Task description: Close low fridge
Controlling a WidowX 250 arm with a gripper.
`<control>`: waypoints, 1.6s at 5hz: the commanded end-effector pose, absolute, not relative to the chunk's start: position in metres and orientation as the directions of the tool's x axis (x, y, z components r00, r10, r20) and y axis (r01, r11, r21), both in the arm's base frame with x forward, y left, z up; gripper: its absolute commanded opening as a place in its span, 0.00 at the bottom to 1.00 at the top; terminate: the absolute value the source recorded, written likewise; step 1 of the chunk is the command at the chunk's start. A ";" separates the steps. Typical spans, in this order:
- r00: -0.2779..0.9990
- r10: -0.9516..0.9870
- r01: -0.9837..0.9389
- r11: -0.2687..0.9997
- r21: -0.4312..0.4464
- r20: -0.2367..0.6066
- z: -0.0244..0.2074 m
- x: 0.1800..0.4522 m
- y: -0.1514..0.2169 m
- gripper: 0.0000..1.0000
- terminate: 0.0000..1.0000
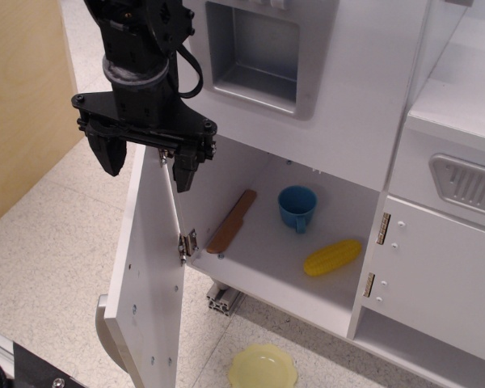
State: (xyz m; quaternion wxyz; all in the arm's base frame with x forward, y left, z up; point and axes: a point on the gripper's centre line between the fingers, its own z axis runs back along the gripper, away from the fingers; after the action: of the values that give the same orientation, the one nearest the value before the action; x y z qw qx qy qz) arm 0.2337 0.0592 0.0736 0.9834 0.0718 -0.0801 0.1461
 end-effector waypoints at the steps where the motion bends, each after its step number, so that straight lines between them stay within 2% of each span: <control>1: 0.944 0.276 -0.299 0.947 0.118 0.178 0.074 0.234 0.059 1.00 0.00; 2: 0.937 0.294 -0.320 0.939 0.126 0.190 0.075 0.231 0.081 1.00 0.00; 3: 0.931 0.318 -0.340 0.934 0.113 0.178 0.065 0.227 0.098 1.00 0.00; 4: 0.912 0.358 -0.381 0.920 0.092 0.199 0.044 0.226 0.103 1.00 0.00; 5: 0.902 0.396 -0.410 0.911 0.053 0.172 0.024 0.227 0.098 1.00 0.00; 6: 0.900 0.402 -0.413 0.910 0.031 0.169 0.015 0.231 0.088 1.00 0.00; 8: 0.896 0.407 -0.422 0.904 0.060 0.178 0.002 0.244 0.054 1.00 0.00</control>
State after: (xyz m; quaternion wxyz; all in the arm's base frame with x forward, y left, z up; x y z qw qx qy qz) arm 0.2386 0.0536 -0.0025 0.9730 0.0481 -0.0676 0.2155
